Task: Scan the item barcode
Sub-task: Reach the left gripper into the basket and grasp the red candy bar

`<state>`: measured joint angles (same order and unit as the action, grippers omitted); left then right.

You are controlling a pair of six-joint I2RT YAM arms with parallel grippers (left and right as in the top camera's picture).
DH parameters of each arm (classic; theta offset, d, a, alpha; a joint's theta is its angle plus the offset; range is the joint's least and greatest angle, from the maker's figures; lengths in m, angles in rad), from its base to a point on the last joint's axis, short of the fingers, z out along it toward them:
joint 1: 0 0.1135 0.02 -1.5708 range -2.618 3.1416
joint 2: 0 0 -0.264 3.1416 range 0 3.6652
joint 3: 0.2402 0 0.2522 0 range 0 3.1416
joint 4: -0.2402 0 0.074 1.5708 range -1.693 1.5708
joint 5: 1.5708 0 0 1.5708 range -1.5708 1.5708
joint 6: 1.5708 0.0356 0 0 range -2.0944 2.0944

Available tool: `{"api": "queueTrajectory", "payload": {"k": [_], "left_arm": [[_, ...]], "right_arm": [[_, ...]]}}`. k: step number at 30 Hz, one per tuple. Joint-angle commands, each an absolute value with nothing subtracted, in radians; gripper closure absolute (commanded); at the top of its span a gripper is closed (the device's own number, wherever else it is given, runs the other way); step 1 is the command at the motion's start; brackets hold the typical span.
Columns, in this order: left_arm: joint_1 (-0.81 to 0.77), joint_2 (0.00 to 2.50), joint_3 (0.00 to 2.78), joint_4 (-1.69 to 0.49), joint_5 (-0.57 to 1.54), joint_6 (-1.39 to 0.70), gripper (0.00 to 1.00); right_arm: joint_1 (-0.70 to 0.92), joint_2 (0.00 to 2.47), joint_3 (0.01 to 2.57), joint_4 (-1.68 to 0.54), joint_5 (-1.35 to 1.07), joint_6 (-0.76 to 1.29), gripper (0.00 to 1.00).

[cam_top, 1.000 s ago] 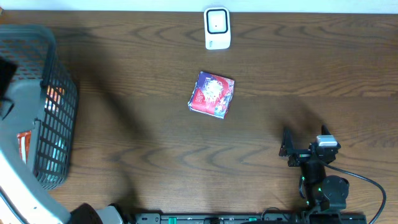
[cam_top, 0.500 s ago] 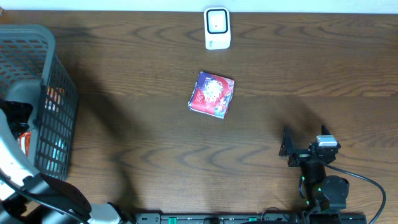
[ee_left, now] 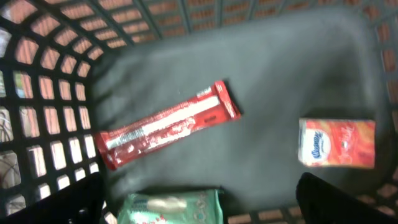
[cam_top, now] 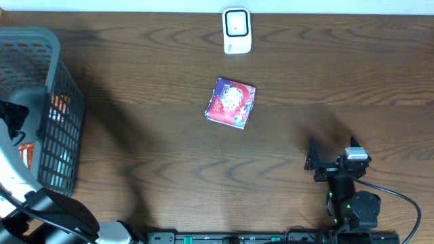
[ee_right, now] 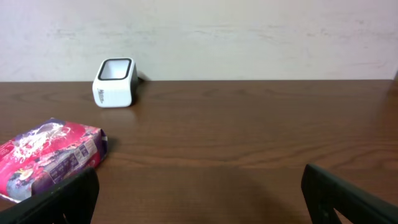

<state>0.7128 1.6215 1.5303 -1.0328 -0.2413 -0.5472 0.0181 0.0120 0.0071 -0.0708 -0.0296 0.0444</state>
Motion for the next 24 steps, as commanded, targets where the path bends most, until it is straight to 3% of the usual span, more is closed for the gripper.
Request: {"api": "queueTrajectory", "payload": {"k": [1,24], "left_arm": [[0.719,1.629,1.541,-1.019,-0.303,-0.52,0.02],[0.764,1.905,1.541,-0.971,-0.24,-0.118,0.0]], "right_arm": [[0.032,0.007,0.006,-0.075,-0.035,0.055,0.01],[0.032,0.007,0.006,-0.075,-0.035,0.055,0.01]]}}
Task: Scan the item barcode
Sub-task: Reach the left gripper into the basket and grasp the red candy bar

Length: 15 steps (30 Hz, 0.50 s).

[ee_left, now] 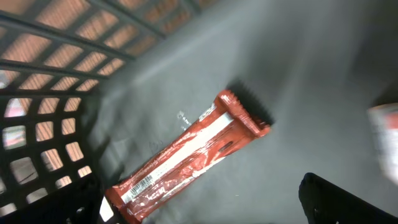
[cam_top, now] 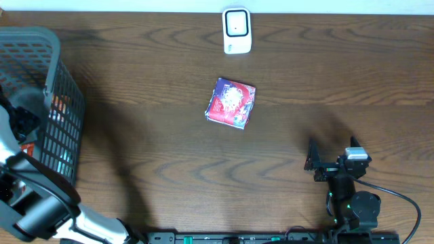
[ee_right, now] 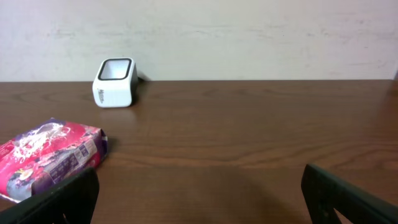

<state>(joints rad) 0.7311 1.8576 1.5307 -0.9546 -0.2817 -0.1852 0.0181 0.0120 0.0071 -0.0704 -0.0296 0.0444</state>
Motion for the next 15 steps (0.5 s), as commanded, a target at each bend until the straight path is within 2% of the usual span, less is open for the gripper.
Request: {"api": "queueTrajectory", "payload": {"k": [1,4,15], "left_arm": [[0.777,1.922,1.541,-0.979,-0.196,-0.092,0.01],[0.811,1.971,1.541,-1.007,-0.073,0.01,0.02],[0.879,2.021,1.504,-1.029,-0.061,0.015,0.02]], "right_arm": [[0.032,0.007,0.006,-0.075,-0.035,0.055,0.01],[0.032,0.007,0.006,-0.075,-0.035,0.055,0.01],[0.032,0.007,0.006,-0.075,-0.035,0.055,0.01]]}}
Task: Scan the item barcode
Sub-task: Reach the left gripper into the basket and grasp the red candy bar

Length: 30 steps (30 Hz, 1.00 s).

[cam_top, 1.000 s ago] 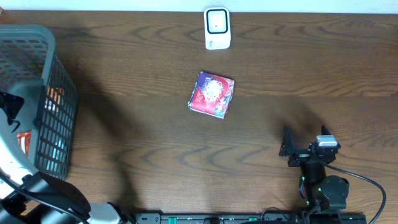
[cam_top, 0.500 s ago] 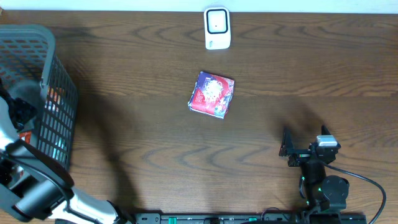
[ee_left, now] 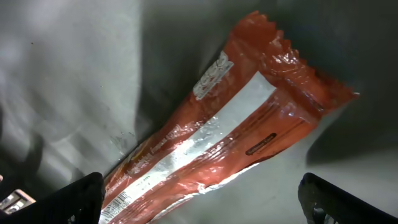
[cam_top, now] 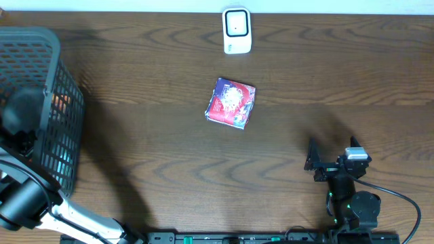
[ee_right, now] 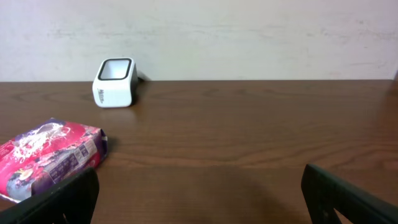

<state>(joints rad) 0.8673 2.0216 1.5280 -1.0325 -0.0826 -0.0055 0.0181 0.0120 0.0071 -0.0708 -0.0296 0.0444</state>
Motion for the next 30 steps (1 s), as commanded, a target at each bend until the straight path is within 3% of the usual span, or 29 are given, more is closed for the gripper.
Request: {"api": "queueTrajectory", "payload": {"k": [1,5,9,10,13,21,30], "left_arm": [[0.882,2.021,1.492,-1.016,-0.059,0.015,0.02],[0.883,2.021,1.44,-0.962,-0.014,0.017,0.04],[0.883,2.021,1.387,-0.909,0.005,0.018,0.24],[0.883,2.021,1.378,-0.898,0.005,0.018,0.34],[0.883,2.02,1.373,-0.891,0.005,0.013,0.92],[0.882,1.953,1.465,-0.985,0.126,-0.02,0.93],[0.879,1.634,1.625,-0.935,0.384,-0.186,0.93]], "right_arm": [[0.032,0.007,0.006,-0.075,-0.035,0.055,0.01],[0.032,0.007,0.006,-0.075,-0.035,0.055,0.01],[0.032,0.007,0.006,-0.075,-0.035,0.055,0.01],[0.032,0.007,0.006,-0.075,-0.035,0.055,0.01],[0.032,0.007,0.006,-0.075,-0.035,0.055,0.01],[0.032,0.007,0.006,-0.075,-0.035,0.055,0.01],[0.032,0.007,0.006,-0.075,-0.035,0.055,0.01]]}}
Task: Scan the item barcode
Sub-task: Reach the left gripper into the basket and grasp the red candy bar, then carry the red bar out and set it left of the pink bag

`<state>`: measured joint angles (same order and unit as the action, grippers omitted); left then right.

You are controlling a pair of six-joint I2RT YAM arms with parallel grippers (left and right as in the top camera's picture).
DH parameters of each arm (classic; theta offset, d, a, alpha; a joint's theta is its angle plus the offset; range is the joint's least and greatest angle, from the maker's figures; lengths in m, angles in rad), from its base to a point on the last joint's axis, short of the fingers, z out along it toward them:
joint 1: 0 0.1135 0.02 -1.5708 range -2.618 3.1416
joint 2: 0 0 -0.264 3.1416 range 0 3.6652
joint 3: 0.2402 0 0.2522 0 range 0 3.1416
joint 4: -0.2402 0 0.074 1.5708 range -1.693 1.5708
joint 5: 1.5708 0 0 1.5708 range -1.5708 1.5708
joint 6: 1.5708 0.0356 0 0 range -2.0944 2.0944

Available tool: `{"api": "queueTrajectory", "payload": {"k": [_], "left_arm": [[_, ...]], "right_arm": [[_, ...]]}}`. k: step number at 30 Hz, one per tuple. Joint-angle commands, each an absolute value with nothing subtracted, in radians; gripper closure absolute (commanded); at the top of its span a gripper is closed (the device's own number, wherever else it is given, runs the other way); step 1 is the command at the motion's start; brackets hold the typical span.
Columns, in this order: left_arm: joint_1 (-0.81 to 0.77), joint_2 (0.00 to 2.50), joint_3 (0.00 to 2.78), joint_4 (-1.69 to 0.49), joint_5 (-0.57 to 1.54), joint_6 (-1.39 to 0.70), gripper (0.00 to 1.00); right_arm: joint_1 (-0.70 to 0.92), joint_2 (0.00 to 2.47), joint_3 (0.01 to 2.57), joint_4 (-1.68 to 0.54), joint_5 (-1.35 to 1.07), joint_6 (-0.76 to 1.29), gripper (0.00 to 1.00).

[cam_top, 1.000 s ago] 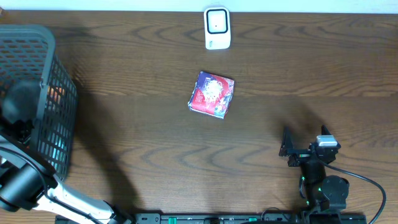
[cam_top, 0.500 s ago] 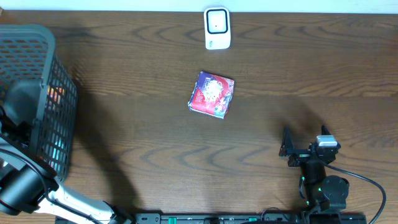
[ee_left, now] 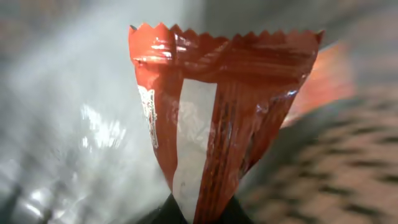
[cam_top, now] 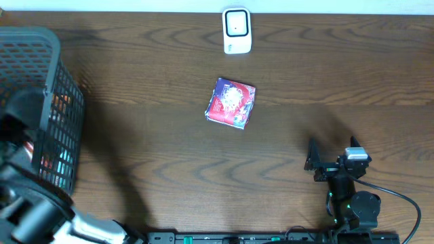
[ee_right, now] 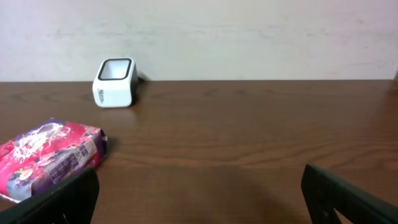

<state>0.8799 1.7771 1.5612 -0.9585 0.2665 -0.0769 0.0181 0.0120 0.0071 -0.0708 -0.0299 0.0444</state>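
Note:
A red snack bar (ee_left: 211, 106) with a white stripe and crimped end stands up from my left gripper (ee_left: 200, 213), which is shut on its lower end. The arm is down inside the grey basket (cam_top: 41, 41) at the table's left; in the overhead view the gripper itself is hidden. The white barcode scanner (cam_top: 237, 30) stands at the far edge, also seen from the right wrist as the scanner (ee_right: 114, 83). My right gripper (ee_right: 202, 199) rests open near the front right, holding nothing.
A pink and purple packet (cam_top: 231, 102) lies mid-table in front of the scanner, seen too as the packet (ee_right: 50, 158) in the right wrist view. Other items show through the basket mesh (cam_top: 64, 129). A pale wall (ee_right: 249, 37) backs the table.
My left gripper was open just above the red bar lying flat on the basket floor. Now it is shut on one end and the bar stands upright before the camera. The right arm is unchanged.
My left wrist looked down into the basket at a red bar, an orange box and a green pack. It was then nearer the bar, then right over it with the jaws open. Now the bar is held. The right arm and the packet stayed put.

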Motion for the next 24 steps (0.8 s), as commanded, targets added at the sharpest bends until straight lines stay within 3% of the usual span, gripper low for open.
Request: {"api": "queueTrajectory", "payload": {"k": [1,7,12,19,24], "left_arm": [[0.879,1.588,1.626,-0.908,0.386,-0.219,0.93],[0.875,1.339,1.626,-0.854,0.393,-0.335,0.93],[0.791,1.208,1.626,-0.804,0.606,-0.339,0.93],[0.453,1.127,1.626,-0.756,0.669,-0.222,0.93],[0.2,1.152,1.624,-0.838,0.547,-0.15,0.93]], "right_arm": [[0.032,0.007,0.006,-0.075,-0.035,0.055,0.02],[0.032,0.007,0.006,-0.075,-0.035,0.055,0.01],[0.032,0.007,0.006,-0.075,-0.035,0.055,0.01],[0.032,0.007,0.006,-0.075,-0.035,0.055,0.01],[0.032,0.007,0.006,-0.075,-0.035,0.055,0.01]]}}
